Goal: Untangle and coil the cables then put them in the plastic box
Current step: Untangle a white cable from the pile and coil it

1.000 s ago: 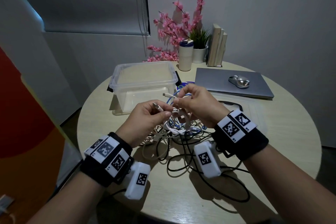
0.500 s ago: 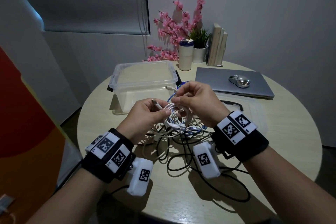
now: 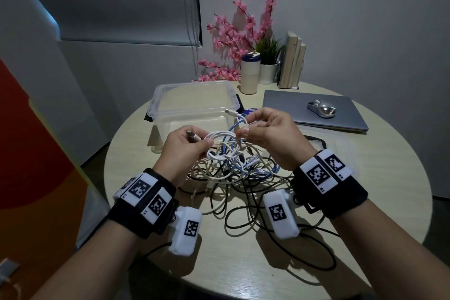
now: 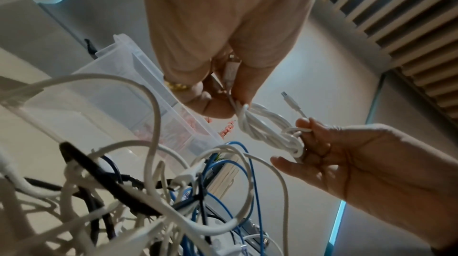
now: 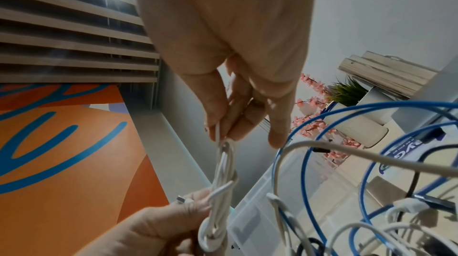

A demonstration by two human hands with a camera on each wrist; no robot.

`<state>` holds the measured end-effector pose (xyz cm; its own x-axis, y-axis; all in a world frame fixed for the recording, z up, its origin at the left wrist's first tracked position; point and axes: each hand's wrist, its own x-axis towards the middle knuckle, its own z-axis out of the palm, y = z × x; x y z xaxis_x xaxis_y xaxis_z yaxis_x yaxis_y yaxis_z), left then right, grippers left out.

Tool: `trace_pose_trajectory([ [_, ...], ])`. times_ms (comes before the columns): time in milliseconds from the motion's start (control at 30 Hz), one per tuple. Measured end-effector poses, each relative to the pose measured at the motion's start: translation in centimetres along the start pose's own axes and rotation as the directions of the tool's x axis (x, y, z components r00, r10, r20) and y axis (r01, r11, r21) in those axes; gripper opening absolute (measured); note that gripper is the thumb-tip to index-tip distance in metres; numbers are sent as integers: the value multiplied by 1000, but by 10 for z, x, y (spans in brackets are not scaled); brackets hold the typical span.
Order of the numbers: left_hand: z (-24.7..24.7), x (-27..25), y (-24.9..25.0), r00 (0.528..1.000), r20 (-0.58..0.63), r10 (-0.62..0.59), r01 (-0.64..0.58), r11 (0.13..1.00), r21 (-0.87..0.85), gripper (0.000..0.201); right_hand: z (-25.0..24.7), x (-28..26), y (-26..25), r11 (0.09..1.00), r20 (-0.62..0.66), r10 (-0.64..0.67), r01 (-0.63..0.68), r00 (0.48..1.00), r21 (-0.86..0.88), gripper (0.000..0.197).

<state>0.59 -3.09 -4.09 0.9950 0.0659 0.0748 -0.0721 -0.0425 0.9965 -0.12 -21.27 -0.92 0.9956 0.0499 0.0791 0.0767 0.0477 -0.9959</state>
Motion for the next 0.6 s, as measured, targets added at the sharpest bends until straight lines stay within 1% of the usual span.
trace_pose_trajectory([
  [133, 2, -4, 1, 993, 20, 120, -122, 985, 121, 15, 0, 4, 1, 999, -52, 25, -27, 998, -30, 12],
  [233, 7, -9, 5, 981, 55, 187, -194, 965, 175, 11, 1, 5, 1, 994, -68, 27, -34, 997, -103, 11],
  [400, 9, -10, 6, 969, 52, 243, -249, 940, 234, 14, 4, 6, 3, 975, -43, 36, -45, 998, -218, 9],
  [500, 10, -10, 4, 960, 50, 275, -278, 922, 271, 11, 6, 6, 2, 964, -37, 40, -49, 998, -262, 10],
  [600, 10, -9, 4, 949, 53, 310, -311, 895, 320, 14, 8, 7, 2, 958, -44, 28, -39, 999, -283, 10],
])
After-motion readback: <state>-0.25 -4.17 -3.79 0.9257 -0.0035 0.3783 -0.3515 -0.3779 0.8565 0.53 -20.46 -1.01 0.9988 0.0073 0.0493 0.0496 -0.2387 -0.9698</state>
